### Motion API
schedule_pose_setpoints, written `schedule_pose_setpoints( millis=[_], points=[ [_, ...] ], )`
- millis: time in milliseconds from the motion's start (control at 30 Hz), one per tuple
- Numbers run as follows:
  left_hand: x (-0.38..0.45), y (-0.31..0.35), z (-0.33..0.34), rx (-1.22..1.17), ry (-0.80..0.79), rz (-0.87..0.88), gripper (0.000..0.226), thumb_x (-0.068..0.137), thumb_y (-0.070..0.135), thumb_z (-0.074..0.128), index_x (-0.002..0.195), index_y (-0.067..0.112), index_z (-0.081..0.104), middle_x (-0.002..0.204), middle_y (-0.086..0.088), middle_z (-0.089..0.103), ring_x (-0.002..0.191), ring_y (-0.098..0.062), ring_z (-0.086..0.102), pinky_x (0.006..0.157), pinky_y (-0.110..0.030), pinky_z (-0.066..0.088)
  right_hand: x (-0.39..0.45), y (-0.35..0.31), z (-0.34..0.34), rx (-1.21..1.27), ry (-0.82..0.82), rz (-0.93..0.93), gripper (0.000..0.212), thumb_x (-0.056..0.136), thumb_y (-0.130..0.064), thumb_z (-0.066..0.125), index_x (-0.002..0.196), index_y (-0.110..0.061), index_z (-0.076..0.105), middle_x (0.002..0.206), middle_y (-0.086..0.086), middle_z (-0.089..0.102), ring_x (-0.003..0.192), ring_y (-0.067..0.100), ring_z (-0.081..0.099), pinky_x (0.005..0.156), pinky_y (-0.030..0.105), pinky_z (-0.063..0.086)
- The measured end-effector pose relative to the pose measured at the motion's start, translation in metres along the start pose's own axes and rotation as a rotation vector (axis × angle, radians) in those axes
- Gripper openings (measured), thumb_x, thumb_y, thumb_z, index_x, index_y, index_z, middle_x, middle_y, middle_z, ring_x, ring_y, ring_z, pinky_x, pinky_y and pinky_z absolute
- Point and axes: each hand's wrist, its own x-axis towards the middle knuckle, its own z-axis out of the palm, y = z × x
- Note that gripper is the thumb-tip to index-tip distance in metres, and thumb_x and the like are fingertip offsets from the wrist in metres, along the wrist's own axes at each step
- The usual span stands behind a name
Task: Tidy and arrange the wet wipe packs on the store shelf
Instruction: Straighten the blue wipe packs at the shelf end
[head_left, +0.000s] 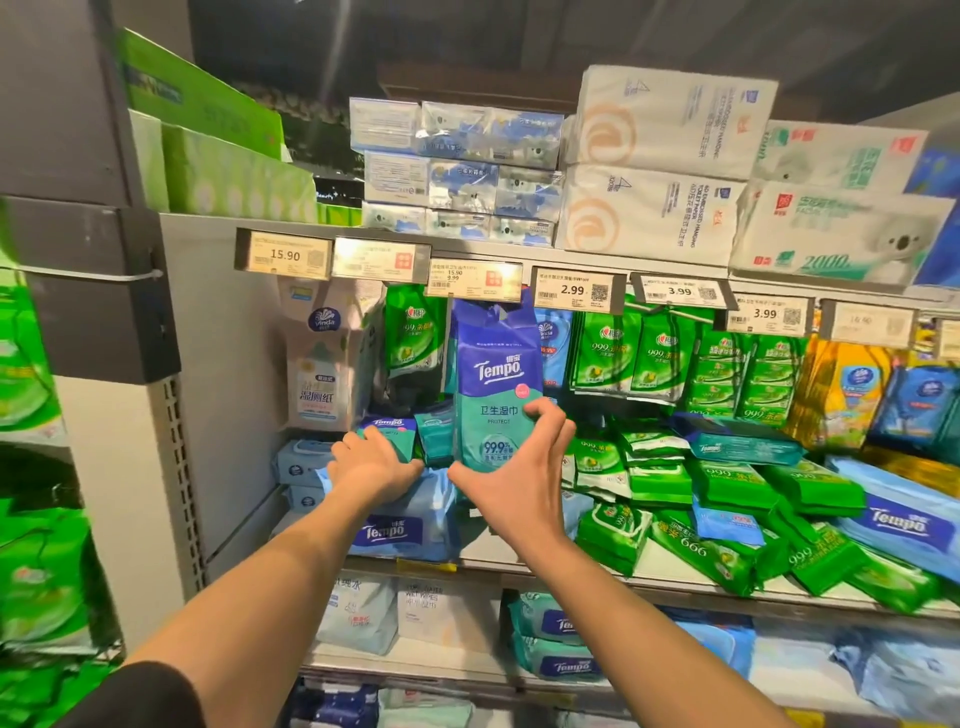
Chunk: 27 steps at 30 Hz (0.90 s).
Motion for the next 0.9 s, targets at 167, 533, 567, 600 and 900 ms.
schedule_pose_setpoints(
  millis=[167,533,567,600,900],
  points=[
    [-0.002,0.002,-0.002,0.026,0.0,-0.005,0.095,0.073,0.075,0.058,0.138,0.01,0.031,0.137,-0.017,0.041,0.127,-0.035,0.038,0.098,-0.045,0.04,0.012,0.0,0.005,-0.02,-0.016,-0.022,0.086,0.052,-0.033,0.084,0.112,-0.035,0.023,0.11,-0.007,0.024,0.105,0.014,0.043,0.075,0.032,0.05],
    [-0.001,0.001,-0.003,0.033,-0.011,0.0,0.097,0.073,0.075,0.057,0.139,0.011,0.03,0.136,-0.017,0.04,0.126,-0.034,0.038,0.098,-0.043,0.039,0.025,0.0,0.024,0.019,0.003,-0.037,0.086,0.053,-0.028,0.084,0.114,-0.032,0.024,0.11,-0.008,0.023,0.102,0.009,0.037,0.078,0.028,0.047],
    [-0.001,0.001,-0.003,0.034,-0.013,0.0,0.097,0.073,0.075,0.057,0.139,0.011,0.03,0.136,-0.017,0.04,0.126,-0.034,0.038,0.098,-0.043,0.039,0.026,0.001,0.024,0.014,0.005,-0.027,0.086,0.053,-0.028,0.084,0.114,-0.032,0.024,0.111,-0.008,0.024,0.103,0.011,0.037,0.079,0.031,0.05],
    [-0.001,0.002,-0.003,0.036,-0.015,0.0,0.097,0.073,0.076,0.057,0.14,0.011,0.029,0.137,-0.017,0.04,0.126,-0.034,0.038,0.098,-0.044,0.039,0.027,0.001,0.024,0.009,0.008,-0.016,0.085,0.053,-0.028,0.083,0.114,-0.032,0.024,0.111,-0.007,0.024,0.104,0.012,0.038,0.079,0.034,0.052],
    [0.001,0.002,-0.002,0.05,-0.008,0.007,0.093,0.074,0.076,0.055,0.139,0.013,0.03,0.135,-0.016,0.041,0.125,-0.034,0.039,0.097,-0.044,0.04,0.036,0.009,0.029,-0.048,-0.002,0.001,0.085,0.052,-0.032,0.083,0.114,-0.032,0.023,0.11,-0.005,0.023,0.106,0.02,0.041,0.076,0.037,0.051]
  ],
)
